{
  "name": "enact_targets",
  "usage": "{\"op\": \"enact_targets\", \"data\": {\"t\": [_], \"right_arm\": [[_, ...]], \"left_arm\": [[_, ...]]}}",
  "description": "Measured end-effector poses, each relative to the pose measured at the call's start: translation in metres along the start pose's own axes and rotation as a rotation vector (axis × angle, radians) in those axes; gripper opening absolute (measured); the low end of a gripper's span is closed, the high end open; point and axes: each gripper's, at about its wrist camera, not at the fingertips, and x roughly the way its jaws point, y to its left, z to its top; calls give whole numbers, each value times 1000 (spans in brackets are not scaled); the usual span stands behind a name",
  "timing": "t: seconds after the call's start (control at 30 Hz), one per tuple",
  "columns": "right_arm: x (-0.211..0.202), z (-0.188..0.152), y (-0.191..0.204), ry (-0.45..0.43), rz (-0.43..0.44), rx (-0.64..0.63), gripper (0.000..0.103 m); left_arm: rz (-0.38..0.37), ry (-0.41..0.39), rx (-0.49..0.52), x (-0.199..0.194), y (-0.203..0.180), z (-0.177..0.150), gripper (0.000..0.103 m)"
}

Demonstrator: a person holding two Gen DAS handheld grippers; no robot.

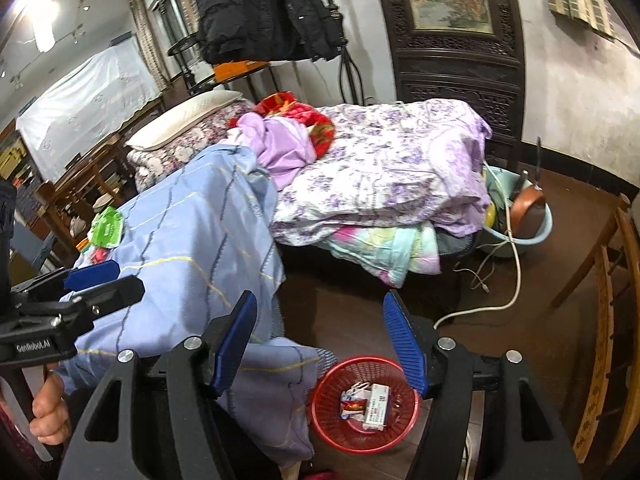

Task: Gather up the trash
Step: 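Return both tools over the remaining trash on the bed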

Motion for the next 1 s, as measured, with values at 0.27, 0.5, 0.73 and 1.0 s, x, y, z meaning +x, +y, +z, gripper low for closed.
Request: {"op": "enact_targets", "data": {"t": [0.27, 0.5, 0.73, 1.0], "right_arm": [[6, 7, 64, 15, 68, -99, 67], [15, 14, 130, 27, 148, -184, 68], [27, 20, 175, 49, 212, -228, 71], [48, 26, 214, 77, 253, -258, 72]], "left_arm": [[59, -45, -118, -30, 67, -13, 80], [138, -69, -222, -57, 135, -26, 81], [233, -78, -326, -81, 205, -42, 81], [329, -74, -430, -97, 278, -58, 81]]}}
